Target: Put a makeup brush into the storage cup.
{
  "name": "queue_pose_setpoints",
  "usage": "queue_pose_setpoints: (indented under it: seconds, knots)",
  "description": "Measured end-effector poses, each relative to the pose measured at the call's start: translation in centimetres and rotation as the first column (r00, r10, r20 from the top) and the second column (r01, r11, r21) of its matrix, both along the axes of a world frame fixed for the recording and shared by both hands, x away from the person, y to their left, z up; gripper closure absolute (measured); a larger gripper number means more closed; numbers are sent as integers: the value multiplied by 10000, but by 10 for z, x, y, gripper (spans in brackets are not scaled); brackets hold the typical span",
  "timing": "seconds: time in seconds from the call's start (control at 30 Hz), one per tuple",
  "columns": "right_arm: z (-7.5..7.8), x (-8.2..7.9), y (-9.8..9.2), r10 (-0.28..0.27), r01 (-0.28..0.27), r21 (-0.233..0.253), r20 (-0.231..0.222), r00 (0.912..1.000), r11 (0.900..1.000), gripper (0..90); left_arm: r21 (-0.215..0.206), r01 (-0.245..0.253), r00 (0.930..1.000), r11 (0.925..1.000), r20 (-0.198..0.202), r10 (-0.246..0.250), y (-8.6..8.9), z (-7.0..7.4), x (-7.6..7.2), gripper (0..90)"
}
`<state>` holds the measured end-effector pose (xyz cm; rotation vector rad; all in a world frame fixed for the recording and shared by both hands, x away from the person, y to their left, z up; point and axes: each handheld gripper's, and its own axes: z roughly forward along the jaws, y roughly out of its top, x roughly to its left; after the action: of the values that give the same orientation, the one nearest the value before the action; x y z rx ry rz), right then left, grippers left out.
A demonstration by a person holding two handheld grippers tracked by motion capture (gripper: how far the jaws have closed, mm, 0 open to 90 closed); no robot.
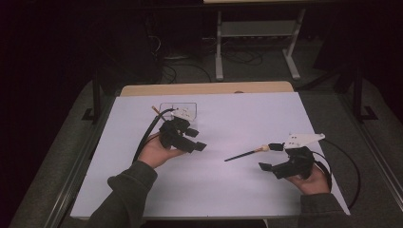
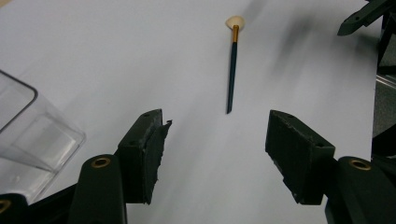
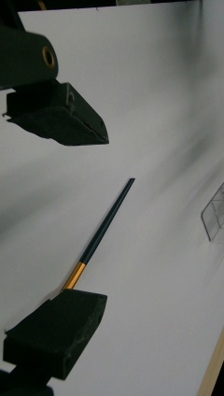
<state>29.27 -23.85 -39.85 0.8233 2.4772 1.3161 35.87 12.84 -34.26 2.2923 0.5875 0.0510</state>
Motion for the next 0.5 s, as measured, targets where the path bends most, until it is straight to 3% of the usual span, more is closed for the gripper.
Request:
queue_pose_setpoints:
  seconds: [0.5]
  knots:
    - [0, -2, -10, -275, 275, 59, -20, 9996, 9996, 178, 3, 370, 9993, 9993, -86, -370, -27, 0, 4, 359]
